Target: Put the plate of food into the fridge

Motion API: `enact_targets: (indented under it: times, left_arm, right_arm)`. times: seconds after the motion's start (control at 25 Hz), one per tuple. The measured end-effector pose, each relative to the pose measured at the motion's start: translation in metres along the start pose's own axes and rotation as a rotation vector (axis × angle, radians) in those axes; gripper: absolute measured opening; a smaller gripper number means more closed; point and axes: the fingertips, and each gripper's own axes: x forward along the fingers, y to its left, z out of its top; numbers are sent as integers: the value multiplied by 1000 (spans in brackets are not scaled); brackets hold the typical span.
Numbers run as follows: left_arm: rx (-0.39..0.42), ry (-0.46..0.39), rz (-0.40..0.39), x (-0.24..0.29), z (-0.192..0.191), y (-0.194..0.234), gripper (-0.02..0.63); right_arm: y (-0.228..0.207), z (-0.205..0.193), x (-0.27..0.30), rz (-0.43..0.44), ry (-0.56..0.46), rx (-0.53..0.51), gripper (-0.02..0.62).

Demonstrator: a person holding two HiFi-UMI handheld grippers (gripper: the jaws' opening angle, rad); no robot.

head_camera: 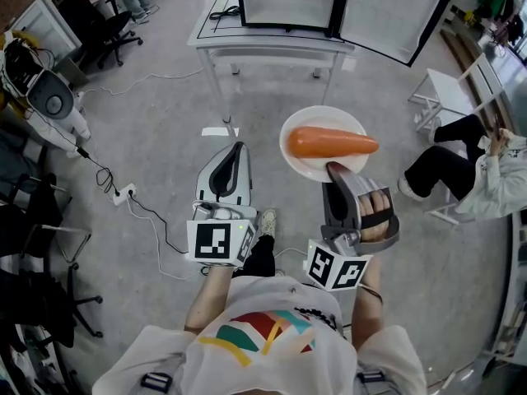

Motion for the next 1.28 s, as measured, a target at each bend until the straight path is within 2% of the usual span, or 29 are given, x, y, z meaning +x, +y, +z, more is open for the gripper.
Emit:
enact_targets:
  times: [0.16, 0.28, 0.72, 1.0, 1.28]
  left_arm:
    - [-17, -9, 17, 55, -6, 35, 6]
    - [-24, -16, 6, 80, -1, 52, 6]
    - [-15, -61, -60, 191, 3, 101, 6]
    - [-26, -74, -47, 227, 0, 132, 6]
    - [-32, -60, -63, 262, -10, 136, 6]
  right_arm:
    - [-3, -8, 63, 16, -1, -23, 29]
    - [-10, -6, 89, 20, 8, -30, 29]
    - [-35, -19, 202, -37, 45, -47, 28]
    - [-36, -22, 250, -34, 52, -48, 29]
    - [-38, -34, 285, -30, 49, -45, 28]
